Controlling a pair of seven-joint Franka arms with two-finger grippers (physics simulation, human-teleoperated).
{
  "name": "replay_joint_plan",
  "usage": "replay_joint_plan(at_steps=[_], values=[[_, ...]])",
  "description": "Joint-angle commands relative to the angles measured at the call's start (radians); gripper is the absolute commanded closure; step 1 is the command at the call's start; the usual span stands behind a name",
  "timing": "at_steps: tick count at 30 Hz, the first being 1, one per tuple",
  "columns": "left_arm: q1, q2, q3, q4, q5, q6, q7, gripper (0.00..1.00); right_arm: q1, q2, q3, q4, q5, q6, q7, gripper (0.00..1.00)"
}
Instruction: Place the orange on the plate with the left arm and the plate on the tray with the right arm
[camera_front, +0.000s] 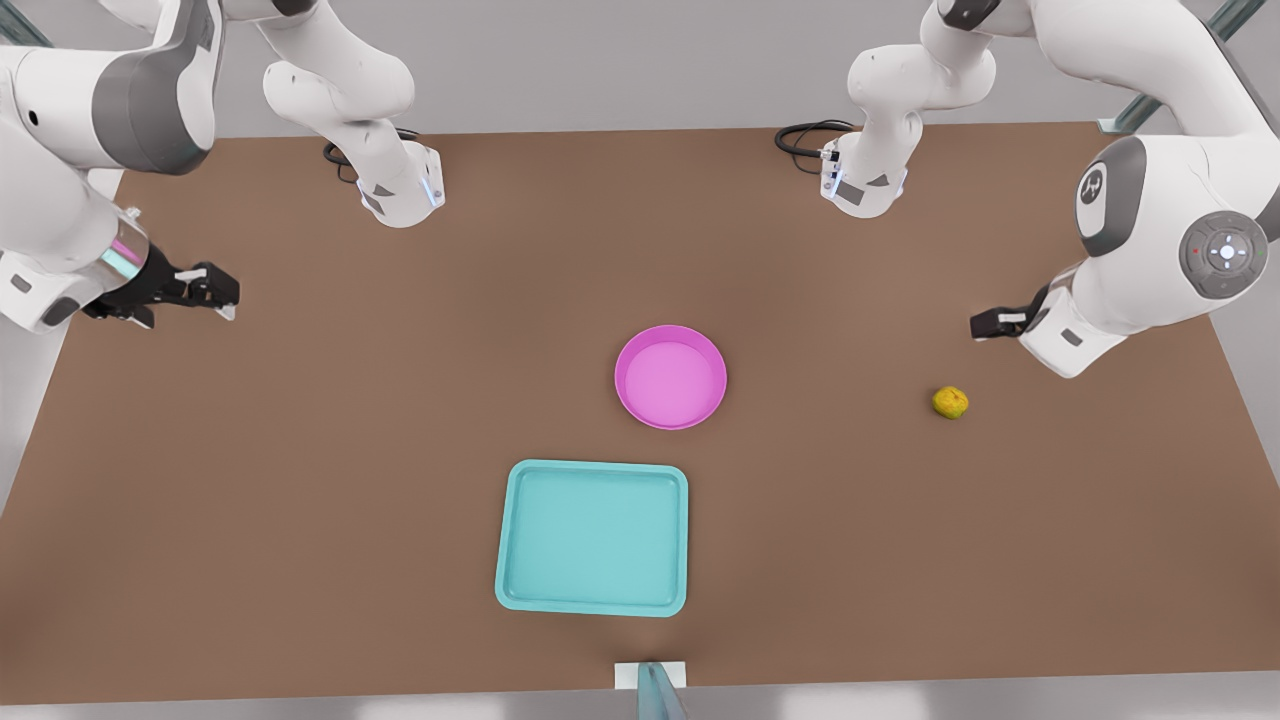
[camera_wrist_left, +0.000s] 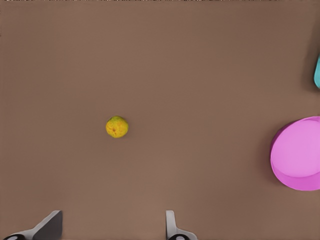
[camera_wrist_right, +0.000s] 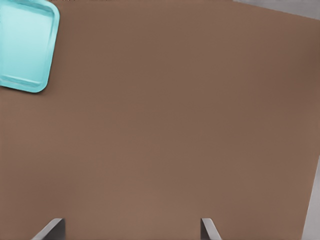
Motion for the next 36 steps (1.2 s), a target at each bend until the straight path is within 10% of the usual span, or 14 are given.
replay_joint_plan(at_steps=[1, 10, 36], values=[[0.0, -0.001, -0.001, 0.0, 0.0, 0.035, -0.06, 0.0, 0.0, 0.001, 0.0, 0.0, 0.001, 0.051, -0.06, 0.0], [0.008, 0.149, 0.122, -0.636, 0.003, 0.9, 0.144, 0.0, 0.0, 0.01, 0.0, -0.001, 0.001, 0.045, -0.06, 0.0], [0.038, 0.271, 0.18, -0.693, 0.002, 0.931, 0.299, 0.0, 0.0, 0.024, -0.005, -0.026, 0.001, 0.046, -0.06, 0.0]])
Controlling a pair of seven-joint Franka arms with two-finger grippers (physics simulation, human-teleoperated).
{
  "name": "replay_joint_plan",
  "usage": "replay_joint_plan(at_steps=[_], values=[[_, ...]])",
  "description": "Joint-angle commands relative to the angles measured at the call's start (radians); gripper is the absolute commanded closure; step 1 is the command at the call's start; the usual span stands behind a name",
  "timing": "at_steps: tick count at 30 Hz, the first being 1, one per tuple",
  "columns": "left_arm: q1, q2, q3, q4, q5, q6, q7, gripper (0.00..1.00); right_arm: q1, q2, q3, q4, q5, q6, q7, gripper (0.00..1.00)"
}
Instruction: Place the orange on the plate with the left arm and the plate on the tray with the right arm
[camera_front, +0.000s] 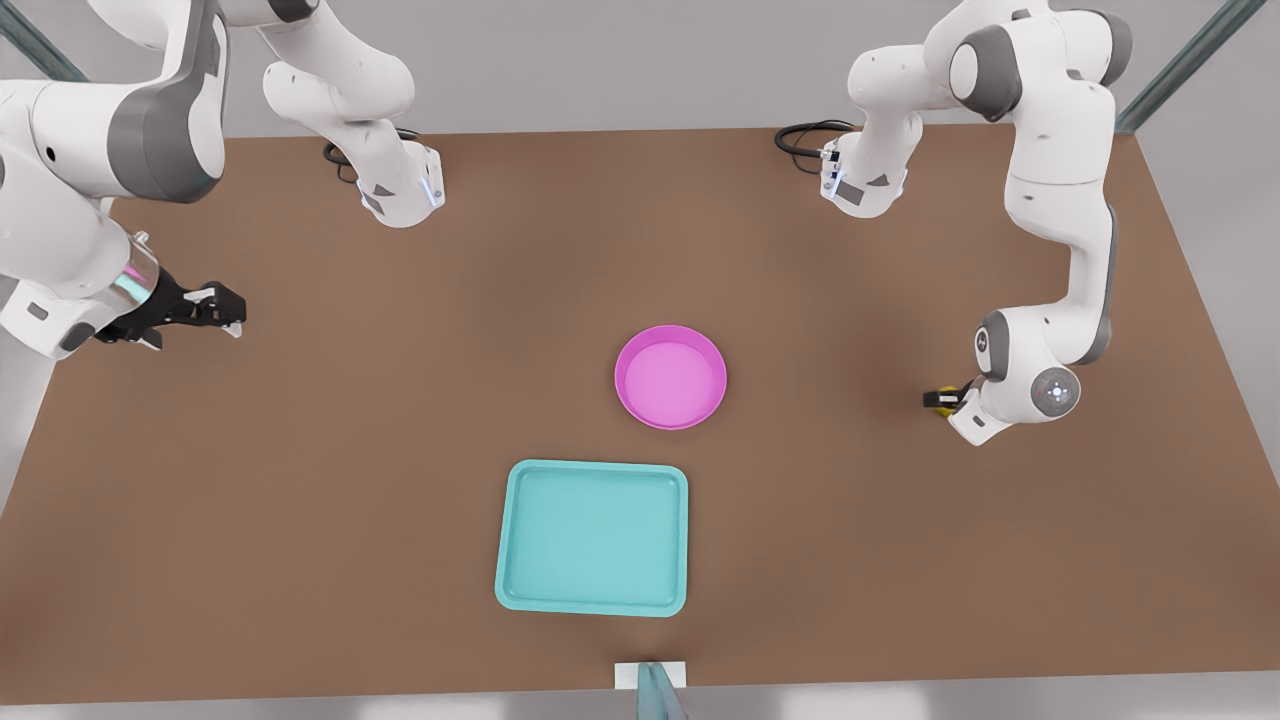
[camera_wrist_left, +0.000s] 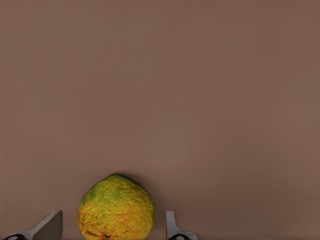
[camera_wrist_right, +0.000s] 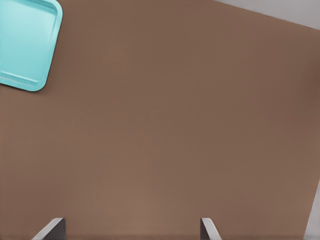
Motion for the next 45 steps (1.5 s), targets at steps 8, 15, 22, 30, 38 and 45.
replay_joint_plan(at_steps=[8, 15, 22, 30, 38, 45], values=[[0.002, 0.035, 0.0, 0.001, 0.001, 0.039, 0.069, 0.0, 0.0, 0.001, -0.001, -0.001, 0.001, 0.0, -0.01, 0.0], [0.002, 0.047, 0.0, 0.001, 0.001, 0.052, 0.067, 0.38, 0.0, 0.005, -0.008, -0.001, 0.001, -0.001, -0.01, 0.0], [-0.084, -0.06, -0.061, 0.014, 0.0, -0.107, -0.233, 0.38, 0.0, 0.005, -0.018, -0.001, 0.001, -0.003, -0.016, 0.0], [-0.848, 0.128, -0.081, 0.442, -0.195, -0.374, -0.996, 0.37, 0.0, 0.005, -0.031, -0.015, 0.001, 0.0, -0.017, 0.0], [-0.862, 0.216, -0.074, 0.518, -0.18, -0.36, -1.037, 0.37, 0.0, 0.01, -0.032, -0.017, 0.001, 0.003, -0.017, 0.0], [-0.808, 0.23, -0.075, 0.55, -0.181, -0.356, -1.025, 0.36, 0.0, 0.016, -0.032, -0.017, 0.001, 0.008, -0.013, 0.0]])
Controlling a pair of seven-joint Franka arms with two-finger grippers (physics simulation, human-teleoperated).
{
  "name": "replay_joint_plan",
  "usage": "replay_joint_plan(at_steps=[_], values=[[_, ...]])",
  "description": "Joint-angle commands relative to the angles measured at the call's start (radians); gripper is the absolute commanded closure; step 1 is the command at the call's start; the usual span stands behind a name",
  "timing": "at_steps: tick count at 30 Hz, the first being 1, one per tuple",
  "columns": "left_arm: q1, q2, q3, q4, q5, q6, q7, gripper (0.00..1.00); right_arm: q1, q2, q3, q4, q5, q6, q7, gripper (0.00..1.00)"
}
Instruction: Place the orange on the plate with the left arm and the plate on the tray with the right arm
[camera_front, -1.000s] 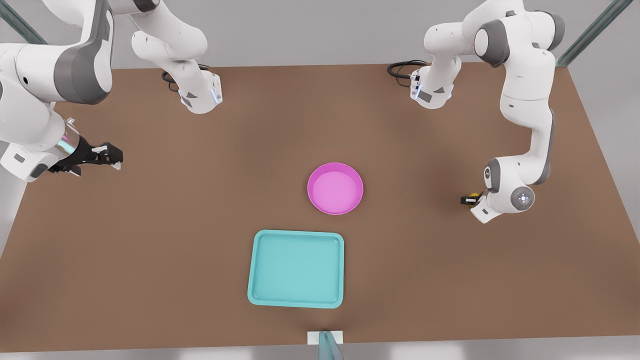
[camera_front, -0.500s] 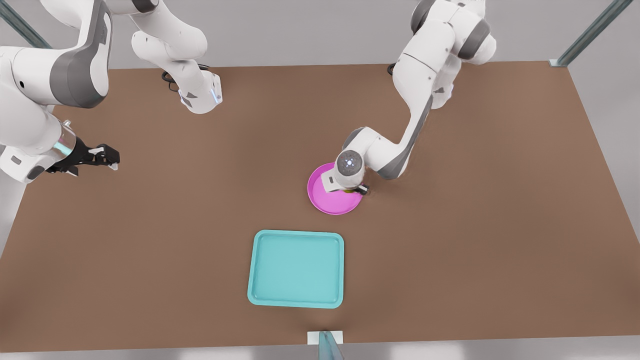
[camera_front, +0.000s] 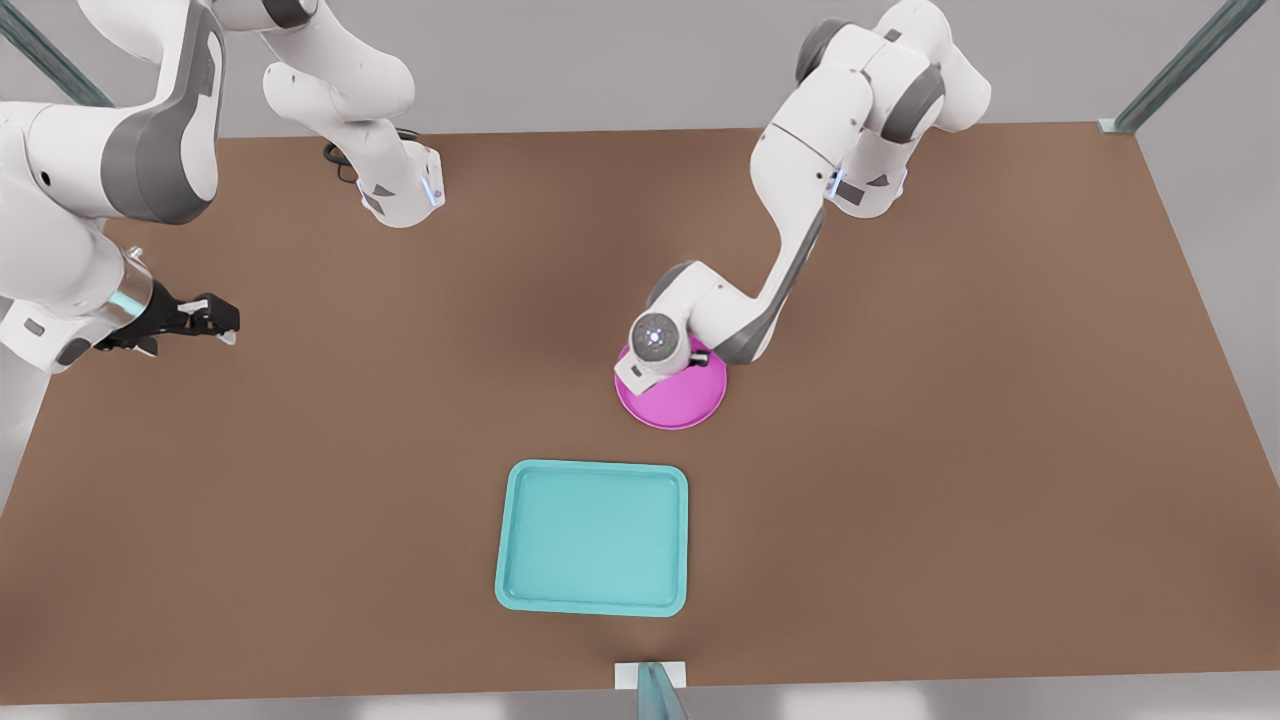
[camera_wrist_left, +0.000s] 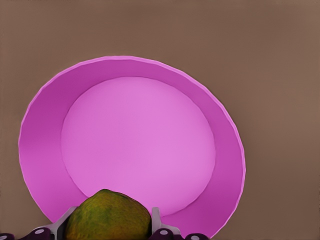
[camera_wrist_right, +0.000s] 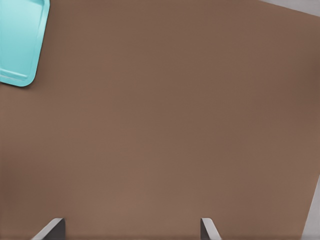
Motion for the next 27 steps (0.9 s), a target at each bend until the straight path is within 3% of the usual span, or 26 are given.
replay_joint_plan(at_steps=[1, 2, 6, 7, 8, 9, 10, 12, 13, 14, 15, 23, 27], values=[[0.007, 0.004, -0.001, 0.009, -0.006, -0.006, -0.305, 0.14, 0.002, 0.0, 0.0, 0.0, 0.002, 0.002, 0.003, 0.0], [0.007, 0.004, -0.001, 0.008, -0.007, -0.006, -0.306, 0.0, 0.002, 0.001, 0.0, 0.0, 0.002, 0.002, 0.003, 0.0], [0.039, -0.036, 0.011, 0.009, -0.016, -0.059, -0.222, 0.0, 0.003, 0.001, 0.0, 0.002, 0.002, 0.002, 0.003, 0.0], [0.137, -0.195, 0.083, 0.066, -0.013, -0.425, -0.025, 0.0, 0.003, -0.001, 0.0, 0.002, 0.0, -0.001, -0.003, 0.0], [0.165, -0.277, 0.265, 0.237, -0.009, -0.774, 0.161, 0.0, 0.005, -0.001, 0.0, 0.002, 0.0, -0.001, 0.002, 0.0], [0.165, -0.279, 0.41, 0.354, -0.012, -0.897, 0.284, 0.0, 0.011, 0.022, 0.0, -0.019, 0.006, -0.001, 0.002, 0.0], [0.169, -0.276, 0.487, 0.417, -0.012, -0.899, 0.364, 0.0, 0.035, 0.097, 0.001, -0.061, 0.083, 0.002, 0.006, 0.0], [0.222, -0.306, 0.504, 0.416, -0.015, -0.899, 0.37, 0.0, 0.089, 0.226, 0.001, -0.147, 0.275, 0.143, 0.032, 0.0], [0.232, -0.325, 0.464, 0.411, -0.015, -0.894, 0.35, 0.0, 0.129, 0.234, 0.004, -0.23, 0.33, 0.28, 0.091, 0.0], [0.497, -0.458, 0.095, 0.243, 0.037, -0.741, 0.326, 0.0, 0.156, 0.235, 0.012, -0.32, 0.365, 0.43, 0.124, 0.0], [0.586, -0.47, -0.021, 0.218, 0.07, -0.682, 0.315, 0.0, 0.201, 0.237, 0.012, -0.355, 0.378, 0.491, 0.161, 0.0], [0.6, -0.417, 0.005, 0.23, 0.074, -0.681, 0.356, 0.0, 0.488, 0.432, 0.013, -0.359, 0.539, 0.815, 0.401, 0.0], [0.602, -0.411, 0.017, 0.23, 0.073, -0.652, 0.356, 0.0, 0.517, 0.474, 0.05, -0.348, 0.668, 0.855, 0.387, 0.0]])
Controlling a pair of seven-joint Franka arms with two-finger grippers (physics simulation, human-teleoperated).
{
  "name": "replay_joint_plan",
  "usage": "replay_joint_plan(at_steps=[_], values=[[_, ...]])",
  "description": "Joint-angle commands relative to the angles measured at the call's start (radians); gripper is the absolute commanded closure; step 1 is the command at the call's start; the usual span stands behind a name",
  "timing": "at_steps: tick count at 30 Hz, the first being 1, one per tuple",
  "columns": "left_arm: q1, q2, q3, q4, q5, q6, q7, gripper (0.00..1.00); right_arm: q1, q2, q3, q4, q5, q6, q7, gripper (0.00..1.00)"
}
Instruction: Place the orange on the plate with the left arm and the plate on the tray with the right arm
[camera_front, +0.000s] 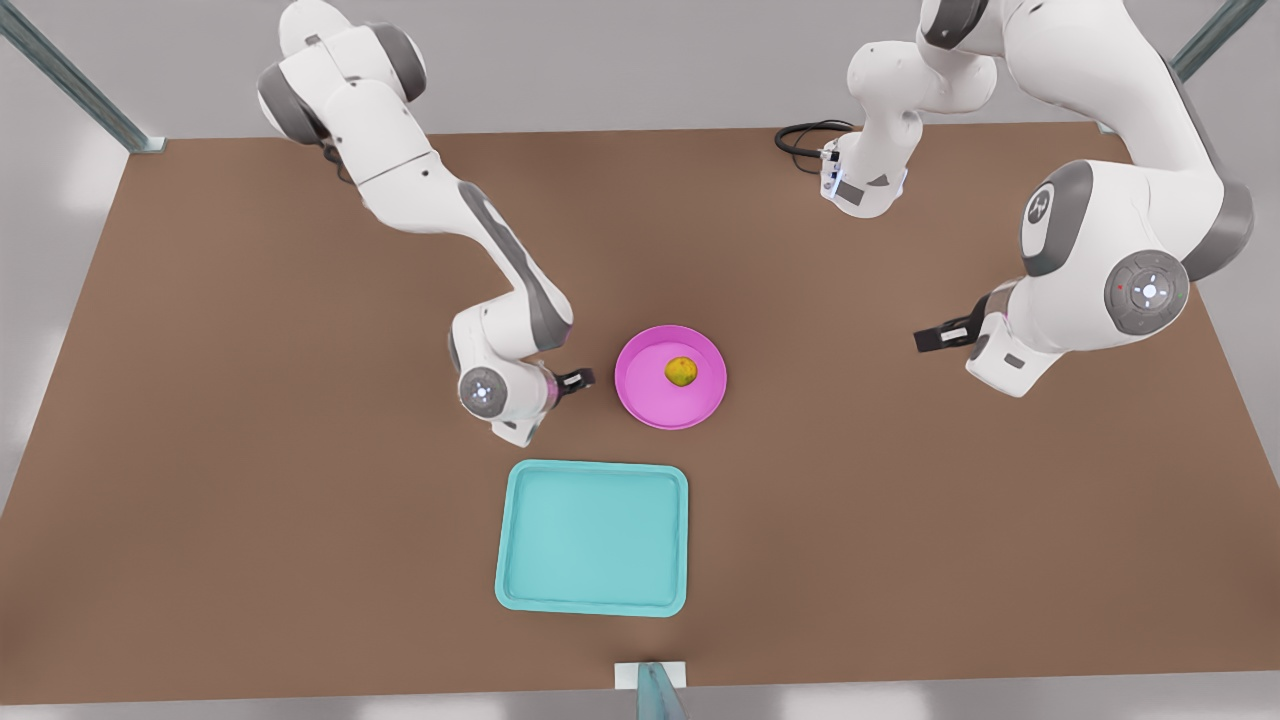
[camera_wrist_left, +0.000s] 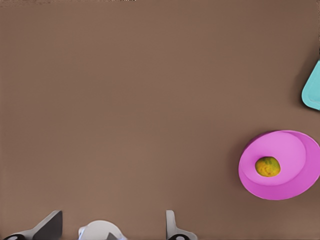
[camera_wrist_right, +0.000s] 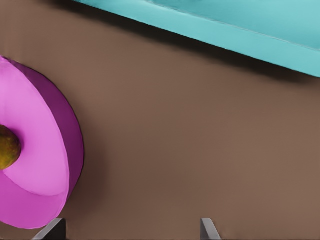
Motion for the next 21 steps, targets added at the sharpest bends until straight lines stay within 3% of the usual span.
replay_joint_plan(at_steps=[1, 21], values=[[0.001, 0.001, 0.014, -0.001, 0.002, 0.01, 0.148, 0.0, 0.002, 0.015, 0.021, 0.004, 0.083, 0.147, 0.187, 0.0], [0.003, -0.036, 0.037, 0.039, -0.001, -0.015, 0.177, 0.0, 0.024, 0.104, 0.086, 0.052, 0.083, 0.169, 0.175, 0.0]])
